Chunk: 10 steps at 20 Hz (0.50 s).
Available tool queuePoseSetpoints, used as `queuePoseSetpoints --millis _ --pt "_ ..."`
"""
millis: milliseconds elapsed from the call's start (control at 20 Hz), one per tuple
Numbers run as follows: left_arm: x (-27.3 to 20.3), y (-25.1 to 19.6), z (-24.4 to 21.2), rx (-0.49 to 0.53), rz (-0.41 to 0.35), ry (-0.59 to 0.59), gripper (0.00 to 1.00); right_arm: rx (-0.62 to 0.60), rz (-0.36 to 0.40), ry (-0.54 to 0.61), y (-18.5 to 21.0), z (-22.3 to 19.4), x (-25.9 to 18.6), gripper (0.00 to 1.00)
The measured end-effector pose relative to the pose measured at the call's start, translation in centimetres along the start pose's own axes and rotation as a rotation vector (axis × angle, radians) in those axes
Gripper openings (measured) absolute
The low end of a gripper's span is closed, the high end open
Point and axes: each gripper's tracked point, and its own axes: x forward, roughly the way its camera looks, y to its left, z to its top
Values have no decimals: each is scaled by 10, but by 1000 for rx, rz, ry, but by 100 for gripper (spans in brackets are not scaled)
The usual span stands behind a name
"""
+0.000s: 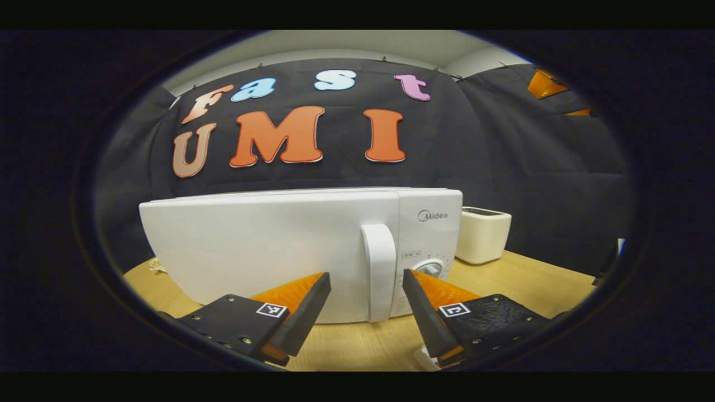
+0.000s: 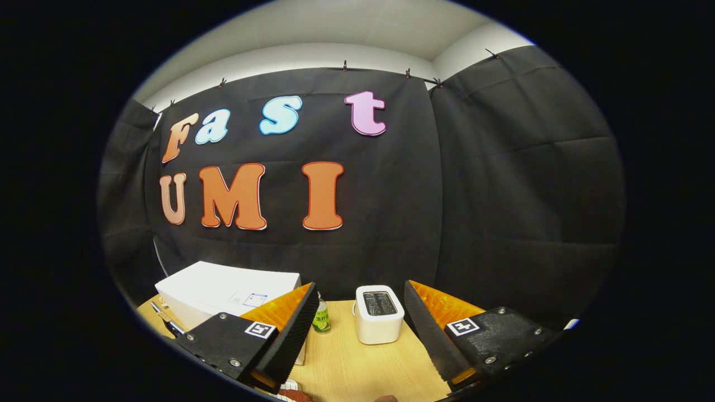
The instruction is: Open the microwave oven with the left hand, put the food in, and close the microwave oven.
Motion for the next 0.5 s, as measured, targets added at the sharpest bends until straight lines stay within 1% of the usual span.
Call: queuePoseSetpoints --millis 100,150,200,250,300,350,400,450,500 --pt "5 1 2 -13 10 -12 78 0 -1 1 -2 -1 1 91" --pt "6 4 4 -18 33 -11 73 3 -2 3 -4 -2 2 91" --pt "9 2 2 -48 19 -8 56 5 -3 5 -5 -3 1 95" --pt "11 -1 2 -71 17 -9 55 5 -3 5 -5 -4 1 95" --pt "16 -9 -3 -61 -11 5 48 2 -4 5 -7 -4 0 95" --pt "13 -13 -5 -46 -7 20 42 2 -4 7 -8 -5 0 96" --pt "12 -12 0 -22 -13 8 31 6 1 9 -7 -6 0 91" --pt "11 -11 -3 -23 -12 12 30 11 7 10 -7 -6 -3 96" --pt "9 -12 -1 -33 -21 3 22 15 13 11 -6 -6 -4 95"
